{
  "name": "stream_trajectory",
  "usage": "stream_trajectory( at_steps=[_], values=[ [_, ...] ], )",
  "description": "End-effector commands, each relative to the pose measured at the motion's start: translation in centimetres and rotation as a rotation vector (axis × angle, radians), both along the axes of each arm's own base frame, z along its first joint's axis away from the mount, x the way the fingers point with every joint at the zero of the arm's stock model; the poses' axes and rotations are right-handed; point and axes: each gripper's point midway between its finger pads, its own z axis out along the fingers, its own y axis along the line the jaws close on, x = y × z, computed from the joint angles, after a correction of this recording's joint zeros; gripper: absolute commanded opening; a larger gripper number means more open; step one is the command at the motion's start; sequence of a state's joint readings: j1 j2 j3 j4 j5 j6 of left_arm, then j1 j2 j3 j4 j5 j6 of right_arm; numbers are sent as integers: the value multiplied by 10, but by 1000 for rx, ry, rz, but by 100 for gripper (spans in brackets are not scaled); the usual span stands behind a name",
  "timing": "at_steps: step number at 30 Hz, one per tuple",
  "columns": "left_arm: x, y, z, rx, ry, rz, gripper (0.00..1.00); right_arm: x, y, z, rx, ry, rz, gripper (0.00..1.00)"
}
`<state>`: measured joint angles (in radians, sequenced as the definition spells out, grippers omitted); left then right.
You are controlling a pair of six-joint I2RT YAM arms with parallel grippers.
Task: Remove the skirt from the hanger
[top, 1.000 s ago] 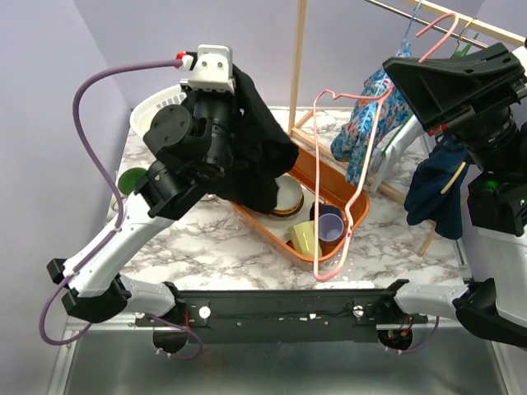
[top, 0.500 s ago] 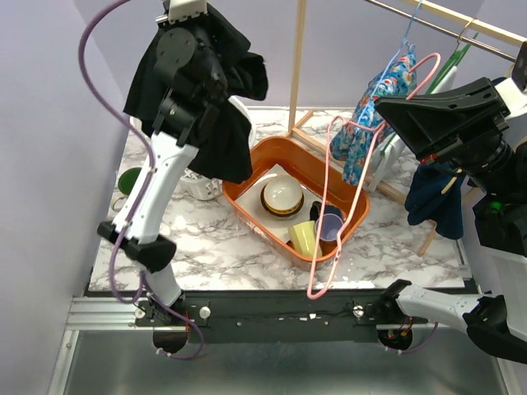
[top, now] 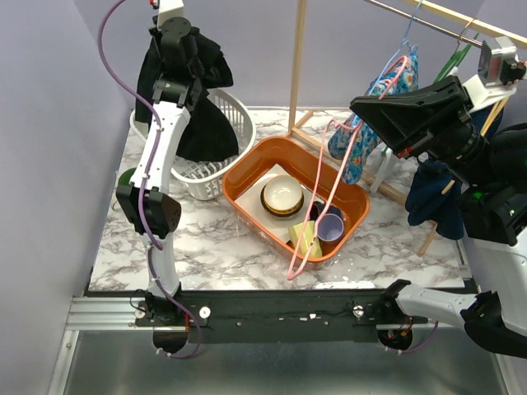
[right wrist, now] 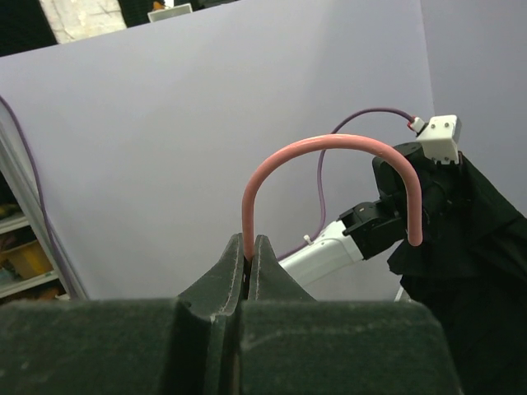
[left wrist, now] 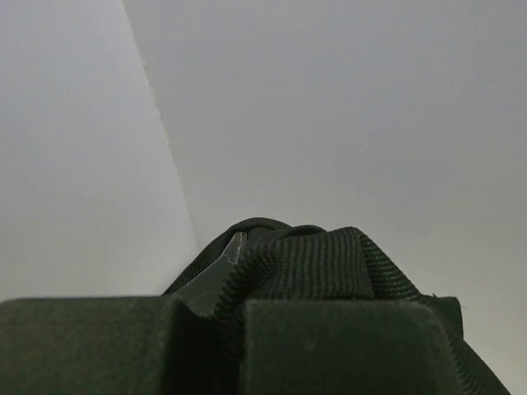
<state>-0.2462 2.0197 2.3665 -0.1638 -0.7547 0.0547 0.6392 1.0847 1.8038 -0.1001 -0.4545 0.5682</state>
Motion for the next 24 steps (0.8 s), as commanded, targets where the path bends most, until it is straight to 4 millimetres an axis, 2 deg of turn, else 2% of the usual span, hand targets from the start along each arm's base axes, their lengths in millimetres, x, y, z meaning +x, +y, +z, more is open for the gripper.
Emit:
stream_trajectory(
  at_steps=[1, 2, 3, 4, 5, 6, 7, 8, 9, 10, 13, 15, 17, 18, 22, 24],
  values=[
    [8, -3, 17, -115, -110, -107, 0, 9, 9, -7, -35, 6, 13, 1],
    [11, -6, 6, -122, -84, -123, 0, 10, 11, -8, -38, 10, 15, 1],
    [7, -10, 4, -130, -77, -151, 0, 14, 13, -9, -37, 13, 13, 1],
    [14, -18, -27, -132, -10, -183, 0, 15, 14, -10, -36, 16, 15, 1],
    [13, -21, -37, -176, -8, -197, 0, 17, 15, -12, -37, 25, 14, 1],
    [4, -22, -35, -195, -15, -211, 0, 20, 17, -13, -38, 31, 14, 1],
    [5, -24, -67, -207, 46, -215, 0, 22, 18, -15, -40, 39, 12, 1],
    [2, -25, -76, -242, 51, -214, 0, 23, 19, -15, -41, 41, 14, 1],
    [-5, -23, -78, -266, 50, -208, 0, 23, 20, -16, -42, 45, 17, 1],
    [-7, -22, -103, -277, 98, -191, 0, 25, 21, -18, -43, 54, 18, 1],
    [-9, -17, -133, -295, 150, -145, 0, 27, 23, -19, -40, 64, 30, 1],
    [-8, -10, -165, -307, 251, -87, 0, 26, 23, -19, -38, 69, 31, 1],
    [-12, -5, -180, -329, 329, -43, 0, 26, 20, -20, -35, 78, 17, 1],
    [-8, -4, -195, -350, 365, -50, 0, 26, 19, -20, -34, 77, 12, 1],
    [-6, -6, -229, -430, 432, -64, 0, 25, 15, -23, -28, 81, -7, 1],
    [-9, -7, -252, -452, 488, -52, 0, 24, 12, -24, -25, 79, -16, 1]
  ],
)
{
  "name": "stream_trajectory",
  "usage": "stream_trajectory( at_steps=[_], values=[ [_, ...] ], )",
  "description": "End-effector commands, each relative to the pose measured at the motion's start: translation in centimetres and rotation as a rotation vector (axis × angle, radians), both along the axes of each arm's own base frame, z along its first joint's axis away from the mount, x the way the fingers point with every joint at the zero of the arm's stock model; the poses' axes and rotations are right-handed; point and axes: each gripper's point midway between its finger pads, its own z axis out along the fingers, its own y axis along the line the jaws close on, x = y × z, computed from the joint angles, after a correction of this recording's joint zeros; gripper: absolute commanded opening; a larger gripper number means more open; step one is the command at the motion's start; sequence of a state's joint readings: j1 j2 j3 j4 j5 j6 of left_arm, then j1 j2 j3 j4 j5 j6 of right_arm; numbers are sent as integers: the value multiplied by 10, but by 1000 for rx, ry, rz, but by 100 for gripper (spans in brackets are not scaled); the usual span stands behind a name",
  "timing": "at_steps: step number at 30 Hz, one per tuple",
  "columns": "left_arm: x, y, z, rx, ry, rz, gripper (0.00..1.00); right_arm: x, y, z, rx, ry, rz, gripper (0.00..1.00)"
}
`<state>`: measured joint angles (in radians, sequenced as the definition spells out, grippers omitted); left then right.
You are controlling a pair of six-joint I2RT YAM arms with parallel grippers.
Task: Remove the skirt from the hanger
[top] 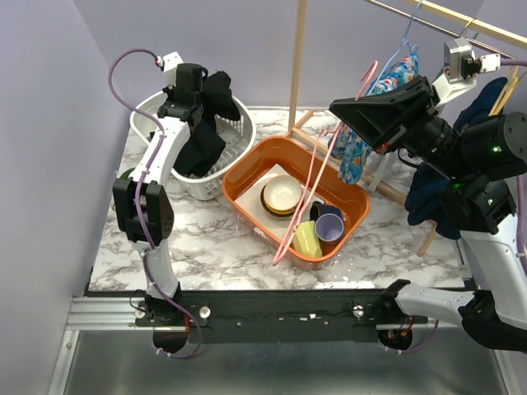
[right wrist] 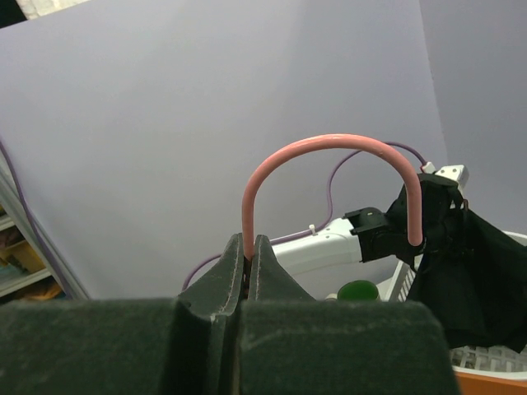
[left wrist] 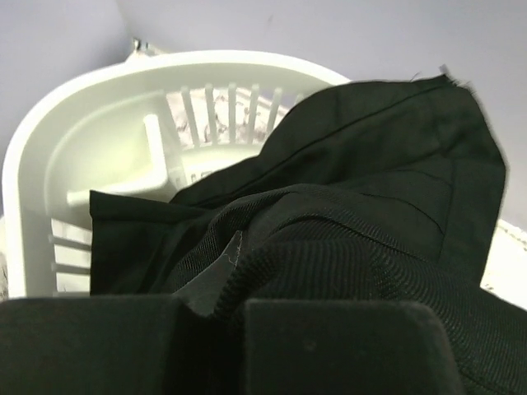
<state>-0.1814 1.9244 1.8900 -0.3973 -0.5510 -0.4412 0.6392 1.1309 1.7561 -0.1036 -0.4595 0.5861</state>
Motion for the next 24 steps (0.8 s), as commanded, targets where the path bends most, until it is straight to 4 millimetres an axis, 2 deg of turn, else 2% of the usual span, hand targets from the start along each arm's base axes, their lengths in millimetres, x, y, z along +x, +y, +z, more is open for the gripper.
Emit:
stream_trajectory(
  at_steps=[1, 4, 5, 6, 7, 8, 9, 11, 12, 13, 14, 15, 17, 18, 20, 21, 22, 23, 24],
  values=[
    [-7, 3, -55, -110, 135, 42, 0, -6, -12, 5, 30, -13, -32, 1],
    [-20, 8, -88, -134, 207, 111, 0, -6, -14, 4, 28, -15, -42, 1],
    [-26, 12, -102, -137, 230, 145, 5, -5, -15, 4, 27, -14, -48, 1],
    [-28, 13, -111, -141, 246, 160, 14, -6, -16, 3, 26, -15, -53, 1],
    [-30, 14, -118, -150, 266, 168, 28, -4, -15, 3, 22, -15, -58, 1],
    [-33, 14, -119, -164, 293, 168, 49, -1, -16, 2, 17, -16, -75, 1],
    [-35, 13, -122, -162, 324, 161, 53, 3, -15, -3, 2, -1, -89, 1],
    [-39, 11, -98, -124, 340, 131, 62, 15, -17, -9, -17, 10, -144, 1],
    [-43, 10, -76, -92, 309, 122, 67, 22, -16, -17, -41, 34, -168, 1],
    [-46, 11, -61, -46, 303, 77, 73, 26, -17, -19, -50, 37, -188, 1],
    [-45, 6, -45, -45, 268, 36, 87, 34, -16, -23, -67, 45, -213, 1],
    [-49, -2, -18, -63, 223, -29, 91, 38, -15, -27, -80, 55, -222, 1],
    [-56, -8, 15, -47, 180, -105, 99, 41, -12, -28, -93, 57, -221, 1],
    [-65, -9, 38, -50, 141, -129, 99, 47, -6, -32, -106, 67, -214, 1],
    [-74, -23, 67, -51, 95, -243, 99, 47, -1, -29, -110, 60, -192, 1],
    [-84, -32, 89, -63, 48, -309, 99, 54, 5, -34, -127, 71, -184, 1],
    [-92, -51, 102, -91, 21, -414, 99, 56, 9, -36, -137, 73, -176, 1],
    [-99, -60, 112, -108, -8, -470, 97, 59, 13, -38, -150, 75, -168, 1],
    [-115, -69, 133, -124, -63, -534, 97, 61, 15, -38, -162, 74, -168, 1]
  ],
)
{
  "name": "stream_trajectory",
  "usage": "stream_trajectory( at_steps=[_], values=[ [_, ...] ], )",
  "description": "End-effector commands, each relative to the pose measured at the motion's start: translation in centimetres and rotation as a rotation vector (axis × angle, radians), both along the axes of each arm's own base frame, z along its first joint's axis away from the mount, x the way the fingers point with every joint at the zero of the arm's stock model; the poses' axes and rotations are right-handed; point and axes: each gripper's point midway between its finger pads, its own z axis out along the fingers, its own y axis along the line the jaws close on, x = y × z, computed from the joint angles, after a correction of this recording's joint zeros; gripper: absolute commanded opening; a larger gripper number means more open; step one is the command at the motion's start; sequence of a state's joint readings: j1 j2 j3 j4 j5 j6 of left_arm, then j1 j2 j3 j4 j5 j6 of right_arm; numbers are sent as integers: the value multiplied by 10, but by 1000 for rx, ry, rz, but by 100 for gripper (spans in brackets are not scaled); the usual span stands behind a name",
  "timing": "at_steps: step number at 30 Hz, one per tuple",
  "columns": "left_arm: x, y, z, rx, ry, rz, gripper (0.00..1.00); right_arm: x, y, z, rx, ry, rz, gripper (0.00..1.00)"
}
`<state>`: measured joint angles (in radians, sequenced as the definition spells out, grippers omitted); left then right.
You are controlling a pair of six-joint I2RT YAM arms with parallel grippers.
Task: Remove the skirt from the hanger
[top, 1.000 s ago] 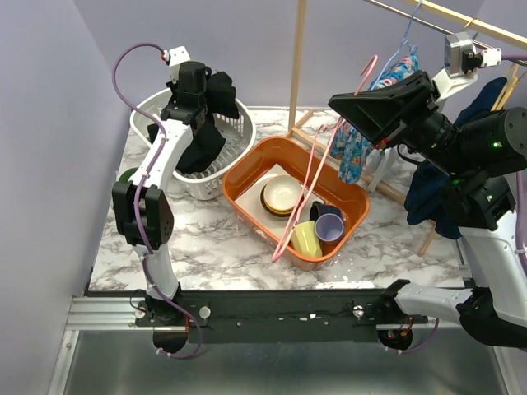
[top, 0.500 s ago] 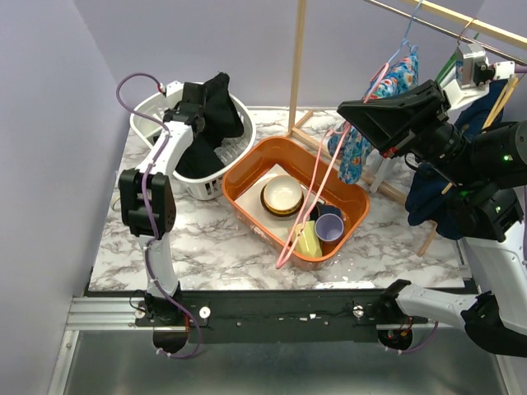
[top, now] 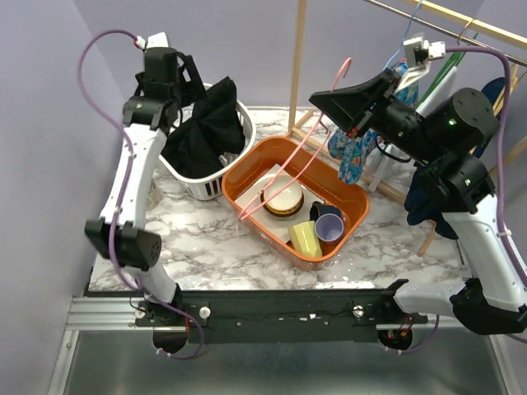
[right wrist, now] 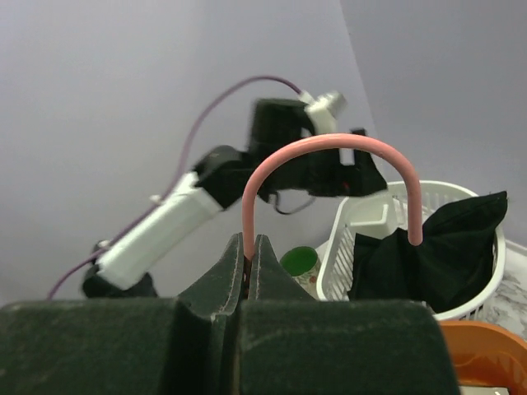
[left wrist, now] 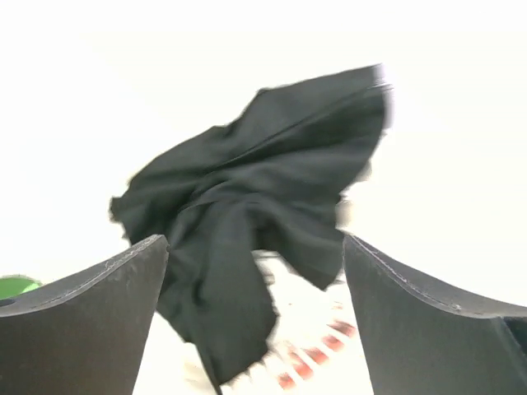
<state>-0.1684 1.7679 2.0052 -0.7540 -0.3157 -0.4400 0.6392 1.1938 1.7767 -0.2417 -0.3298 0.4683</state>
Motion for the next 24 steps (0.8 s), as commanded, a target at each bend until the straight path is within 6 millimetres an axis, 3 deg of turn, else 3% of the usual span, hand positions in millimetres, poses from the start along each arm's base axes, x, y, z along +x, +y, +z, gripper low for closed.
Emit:
stream_trajectory(
  at_steps=[1, 2, 3, 5, 6, 8, 12, 16, 22, 24],
  values=[
    [-57, -61, 90, -96, -202, -401, 96, 20, 13, -9, -70, 17, -7, 1],
    [-70, -88, 96, -157, -233, -564, 95, 26, 13, -11, -82, 25, -21, 1],
    [-92, -96, 117, -176, -294, -634, 95, 28, 13, -13, -104, 32, -29, 1],
    [-118, -116, 132, -218, -347, -771, 94, 41, 21, -24, -140, 59, -40, 1],
    [-137, -116, 150, -217, -400, -793, 94, 45, 23, -32, -162, 80, -42, 1],
    [-154, -116, 163, -218, -442, -817, 93, 55, 28, -39, -179, 101, -54, 1],
    [-207, -128, 188, -236, -507, -977, 91, 75, 31, -58, -215, 146, -113, 1],
    [-239, -146, 178, -246, -463, -1131, 81, 98, 34, -75, -253, 178, -187, 1],
    [-252, -147, 160, -206, -417, -1130, 80, 128, 37, -96, -283, 222, -287, 1],
    [-254, -154, 150, -177, -392, -1160, 79, 133, 39, -94, -276, 218, -299, 1]
  ],
)
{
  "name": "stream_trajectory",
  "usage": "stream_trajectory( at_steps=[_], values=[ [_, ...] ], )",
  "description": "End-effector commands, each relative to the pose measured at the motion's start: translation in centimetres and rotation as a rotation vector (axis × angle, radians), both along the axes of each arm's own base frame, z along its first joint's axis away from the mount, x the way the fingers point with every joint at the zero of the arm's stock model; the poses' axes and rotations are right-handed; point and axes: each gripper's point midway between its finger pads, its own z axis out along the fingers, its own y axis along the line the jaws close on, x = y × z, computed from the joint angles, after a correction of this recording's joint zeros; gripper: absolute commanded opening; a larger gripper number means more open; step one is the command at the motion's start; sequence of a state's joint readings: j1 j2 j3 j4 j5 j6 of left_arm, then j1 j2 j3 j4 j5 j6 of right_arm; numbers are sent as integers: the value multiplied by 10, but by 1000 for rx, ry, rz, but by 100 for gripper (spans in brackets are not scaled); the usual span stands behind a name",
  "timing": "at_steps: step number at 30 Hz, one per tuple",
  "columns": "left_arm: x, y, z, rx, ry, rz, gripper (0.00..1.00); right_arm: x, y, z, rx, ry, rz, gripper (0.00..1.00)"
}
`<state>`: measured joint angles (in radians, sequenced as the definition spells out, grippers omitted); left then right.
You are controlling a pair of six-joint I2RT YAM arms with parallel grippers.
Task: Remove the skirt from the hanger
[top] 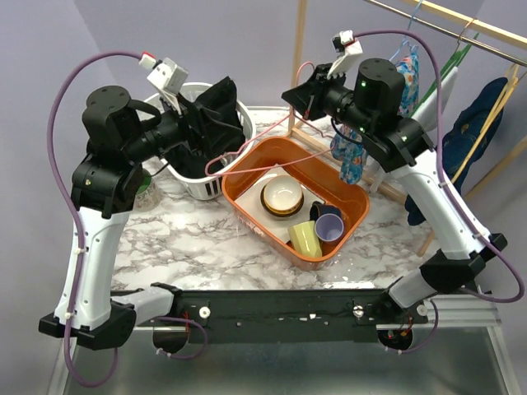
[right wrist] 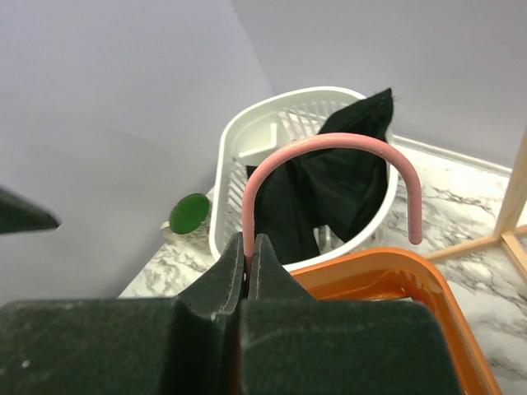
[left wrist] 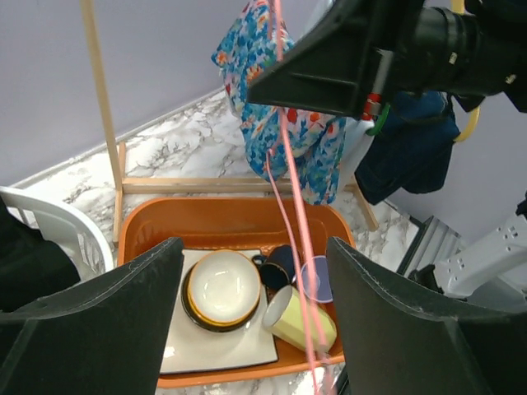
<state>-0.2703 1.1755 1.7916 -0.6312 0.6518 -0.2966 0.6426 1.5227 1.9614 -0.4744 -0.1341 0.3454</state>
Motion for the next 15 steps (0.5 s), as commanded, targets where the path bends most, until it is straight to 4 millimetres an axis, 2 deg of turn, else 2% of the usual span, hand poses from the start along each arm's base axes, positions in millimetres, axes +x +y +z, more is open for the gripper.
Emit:
stream_trajectory(
  at_steps=[1, 3, 6, 13, 15],
  values=[
    [-14, -11, -26, 94, 19, -69, 79, 18, -3, 6, -8, -18, -92, 1],
    [-15, -16, -37, 150, 22, -61, 78, 26, 2, 1, -14, -4, -97, 1],
    [-9, -16, -51, 203, 47, -25, 74, 27, 6, 7, 6, -11, -83, 1],
    [7, -9, -57, 253, 47, 55, 71, 18, 7, 15, 34, -27, -50, 1],
    [9, -12, -55, 258, 39, 46, 65, 16, 7, 15, 33, -26, -47, 1]
  ],
)
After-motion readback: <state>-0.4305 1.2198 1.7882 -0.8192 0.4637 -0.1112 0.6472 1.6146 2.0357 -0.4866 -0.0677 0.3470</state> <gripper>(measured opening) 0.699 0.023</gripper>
